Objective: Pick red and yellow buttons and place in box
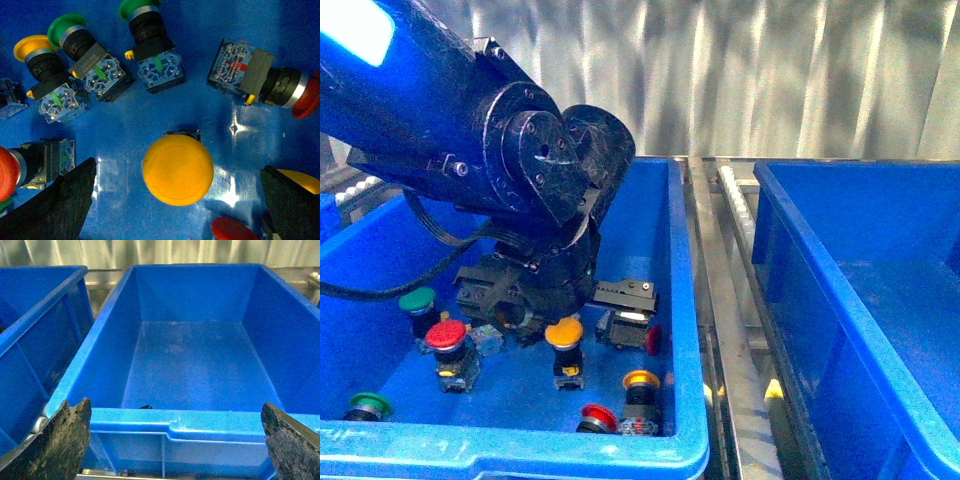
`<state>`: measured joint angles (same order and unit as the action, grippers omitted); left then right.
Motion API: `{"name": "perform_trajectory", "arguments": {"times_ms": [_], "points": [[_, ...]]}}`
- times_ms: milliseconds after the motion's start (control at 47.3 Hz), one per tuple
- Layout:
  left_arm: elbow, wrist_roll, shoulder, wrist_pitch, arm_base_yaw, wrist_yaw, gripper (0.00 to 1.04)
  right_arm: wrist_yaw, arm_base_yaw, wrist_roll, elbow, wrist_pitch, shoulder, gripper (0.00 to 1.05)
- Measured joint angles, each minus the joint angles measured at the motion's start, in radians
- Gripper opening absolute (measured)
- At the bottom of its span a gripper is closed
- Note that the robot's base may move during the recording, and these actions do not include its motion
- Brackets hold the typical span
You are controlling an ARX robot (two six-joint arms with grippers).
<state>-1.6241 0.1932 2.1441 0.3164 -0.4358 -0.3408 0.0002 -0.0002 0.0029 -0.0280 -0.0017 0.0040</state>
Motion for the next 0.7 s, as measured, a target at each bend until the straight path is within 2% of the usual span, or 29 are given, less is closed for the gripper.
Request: {"name": "perform_trajectory", "arguments": {"times_ms": [613, 698], "points": [[0.004, 0.056, 0.035, -0.018, 0.026, 0.000, 0.97, 0.000, 0.000, 0.000, 0.000, 0.000, 0.000, 0.98], [0.004, 0.066, 0.042, -0.021, 0.030, 0.000, 0.87, 0.000, 0.000, 0.000, 0.000, 0.000, 0.000, 0.98]]}}
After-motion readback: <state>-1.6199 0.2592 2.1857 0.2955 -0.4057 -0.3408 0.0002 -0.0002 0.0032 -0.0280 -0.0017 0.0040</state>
